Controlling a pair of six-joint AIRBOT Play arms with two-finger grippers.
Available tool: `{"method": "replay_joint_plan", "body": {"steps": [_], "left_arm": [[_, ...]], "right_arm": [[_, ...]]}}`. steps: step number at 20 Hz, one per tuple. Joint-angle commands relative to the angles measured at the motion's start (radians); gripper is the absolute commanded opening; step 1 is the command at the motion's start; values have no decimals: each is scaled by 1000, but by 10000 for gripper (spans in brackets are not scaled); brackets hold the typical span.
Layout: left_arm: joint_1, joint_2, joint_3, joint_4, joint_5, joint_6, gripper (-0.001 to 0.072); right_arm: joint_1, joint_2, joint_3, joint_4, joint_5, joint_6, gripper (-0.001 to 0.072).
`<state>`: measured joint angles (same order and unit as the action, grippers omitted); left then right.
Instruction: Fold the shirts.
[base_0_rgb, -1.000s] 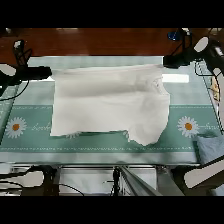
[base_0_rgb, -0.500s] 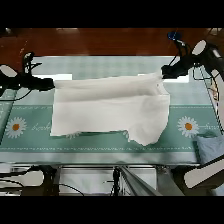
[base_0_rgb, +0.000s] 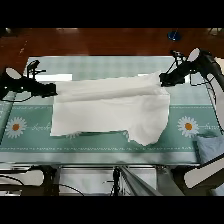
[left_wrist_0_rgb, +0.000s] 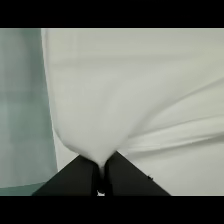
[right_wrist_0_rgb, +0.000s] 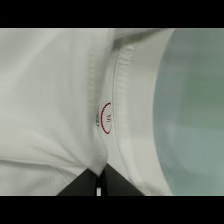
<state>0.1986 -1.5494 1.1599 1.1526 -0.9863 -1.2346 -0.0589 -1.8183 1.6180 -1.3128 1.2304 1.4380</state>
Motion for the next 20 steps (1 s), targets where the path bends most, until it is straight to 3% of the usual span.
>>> {"method": "replay_joint_plan", "body": {"steps": [1, 3, 4, 5, 7, 9, 11, 12, 14, 16, 20], "left_arm": [[0, -15, 0, -5, 10, -8, 185], [0, -14, 1, -4, 8, -8, 351], [2, -10, 5, -3, 1, -8, 414], [8, -6, 26, 5, -27, -8, 416], [35, 6, 116, 75, -117, -8, 424], [85, 25, 219, 195, -217, -26, 424], [165, 56, 272, 267, -306, -107, 424], [214, 76, 267, 262, -350, -146, 424], [289, 101, 230, 252, -467, -191, 425], [332, 141, 137, 235, -537, -162, 425], [374, 316, -182, 117, -415, -144, 443]], "right_arm": [[0, -1, -4, 57, -52, 2, 31], [0, -1, -4, 87, -67, 1, 156], [0, 2, -3, 92, -61, 1, 157], [-1, 9, 0, 89, -43, -3, 200], [-13, 41, 20, 7, 25, -35, 369], [-27, 86, 41, -201, 117, -36, 393], [-55, 120, 40, -400, 241, -26, 395], [-82, 128, 40, -420, 300, -5, 395], [-143, 131, 33, -374, 447, 2, 395], [-201, 146, -26, -230, 533, -3, 396], [-278, 293, -312, 56, 362, -50, 428]]}}
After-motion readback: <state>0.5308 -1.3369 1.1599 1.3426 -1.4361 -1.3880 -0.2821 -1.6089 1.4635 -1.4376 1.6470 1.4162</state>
